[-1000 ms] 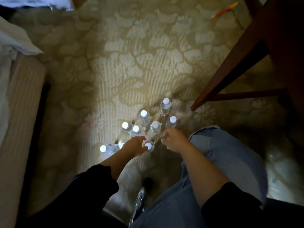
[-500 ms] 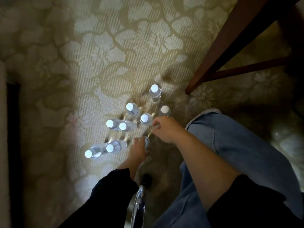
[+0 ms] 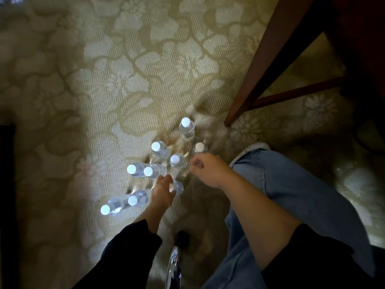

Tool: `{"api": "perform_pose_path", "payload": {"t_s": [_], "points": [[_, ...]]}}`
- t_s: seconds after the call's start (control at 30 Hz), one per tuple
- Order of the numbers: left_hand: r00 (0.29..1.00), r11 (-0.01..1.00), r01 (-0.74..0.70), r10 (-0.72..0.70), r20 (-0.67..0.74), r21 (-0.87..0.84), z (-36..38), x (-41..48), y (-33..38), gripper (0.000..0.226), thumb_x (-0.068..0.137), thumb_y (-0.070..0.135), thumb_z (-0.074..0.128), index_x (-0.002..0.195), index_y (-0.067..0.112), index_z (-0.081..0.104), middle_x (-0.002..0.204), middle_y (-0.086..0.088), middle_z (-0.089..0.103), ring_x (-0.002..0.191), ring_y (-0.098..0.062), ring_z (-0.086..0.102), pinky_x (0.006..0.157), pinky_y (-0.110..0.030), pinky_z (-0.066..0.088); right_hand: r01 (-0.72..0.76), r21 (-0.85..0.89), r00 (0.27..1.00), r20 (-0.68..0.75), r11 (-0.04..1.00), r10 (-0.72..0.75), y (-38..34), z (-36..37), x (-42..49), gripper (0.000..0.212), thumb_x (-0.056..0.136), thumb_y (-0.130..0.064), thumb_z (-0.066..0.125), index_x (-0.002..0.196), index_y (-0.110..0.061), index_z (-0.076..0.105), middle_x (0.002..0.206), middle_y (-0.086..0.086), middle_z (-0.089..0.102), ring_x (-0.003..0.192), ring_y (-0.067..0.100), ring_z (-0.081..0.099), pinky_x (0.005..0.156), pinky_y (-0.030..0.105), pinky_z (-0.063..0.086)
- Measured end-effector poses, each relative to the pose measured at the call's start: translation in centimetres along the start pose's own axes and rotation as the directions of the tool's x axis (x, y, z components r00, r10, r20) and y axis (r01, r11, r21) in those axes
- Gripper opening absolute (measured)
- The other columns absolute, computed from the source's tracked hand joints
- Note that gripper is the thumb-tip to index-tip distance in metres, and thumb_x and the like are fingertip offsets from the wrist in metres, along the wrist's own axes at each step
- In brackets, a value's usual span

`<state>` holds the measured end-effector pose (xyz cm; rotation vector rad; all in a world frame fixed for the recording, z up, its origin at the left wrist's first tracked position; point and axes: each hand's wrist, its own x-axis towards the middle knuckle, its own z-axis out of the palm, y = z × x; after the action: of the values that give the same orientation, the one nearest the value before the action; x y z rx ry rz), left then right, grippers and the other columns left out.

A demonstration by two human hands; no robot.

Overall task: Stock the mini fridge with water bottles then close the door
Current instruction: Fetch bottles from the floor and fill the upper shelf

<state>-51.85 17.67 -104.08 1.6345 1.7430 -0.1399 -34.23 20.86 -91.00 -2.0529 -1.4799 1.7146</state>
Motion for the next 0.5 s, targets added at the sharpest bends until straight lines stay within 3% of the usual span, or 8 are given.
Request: {"api": "perform_pose_path", "payload": {"t_s": [0.13, 0.27, 0.43, 0.5], "points": [[0.996, 0.991, -0.073, 0.068, -0.052, -0.108, -2.7, -1.9, 0.4, 0.023, 0.078, 0.011, 0.068, 0.097, 0.008, 0.056, 0.1, -0.01, 0.057, 0.091, -0.026, 0.056, 0.072, -0.029, 0.042, 0.006, 0.026, 1.0, -0.011, 1.0, -0.006, -0.3, -0.5, -2.0, 0.024, 0.097, -0.023, 0.047, 0.111, -0.007, 0.058, 0.101, 0.012, 0.061, 0.097, 0.027, 0.061, 0.085, 0.039, 0.05], [0.97, 0.967, -0.228, 0.216, -0.113, -0.111, -6.0, -4.5, 1.4, 0.02, 0.08, 0.012, 0.068, 0.097, 0.012, 0.058, 0.095, 0.0, 0.055, 0.086, -0.016, 0.053, 0.068, -0.02, 0.037, 0.012, 0.071, 0.999, -0.046, 0.997, -0.009, 0.3, -1.1, -4.5, 0.025, 0.097, -0.022, 0.048, 0.115, -0.008, 0.057, 0.108, 0.011, 0.061, 0.1, 0.028, 0.061, 0.086, 0.039, 0.049], [0.909, 0.907, -0.41, 0.396, -0.131, -0.101, -11.4, -8.2, 5.9, 0.013, 0.086, 0.009, 0.06, 0.099, 0.01, 0.061, 0.098, 0.003, 0.056, 0.087, -0.008, 0.051, 0.08, -0.025, 0.043, 0.023, 0.221, 0.997, -0.074, 0.975, -0.006, -0.1, -1.4, -8.8, 0.021, 0.094, -0.022, 0.053, 0.11, -0.01, 0.06, 0.107, 0.015, 0.065, 0.093, 0.024, 0.062, 0.075, 0.031, 0.048], [0.881, 0.882, -0.466, 0.456, -0.13, -0.067, -13.7, -10.0, 8.1, 0.016, 0.087, 0.009, 0.059, 0.103, 0.007, 0.062, 0.1, 0.002, 0.056, 0.088, -0.007, 0.05, 0.079, -0.015, 0.04, 0.078, 0.241, 0.991, -0.126, 0.967, -0.049, -0.8, -1.5, -10.8, 0.018, 0.092, -0.022, 0.056, 0.107, -0.012, 0.059, 0.103, 0.015, 0.065, 0.086, 0.021, 0.061, 0.068, 0.026, 0.047]]}}
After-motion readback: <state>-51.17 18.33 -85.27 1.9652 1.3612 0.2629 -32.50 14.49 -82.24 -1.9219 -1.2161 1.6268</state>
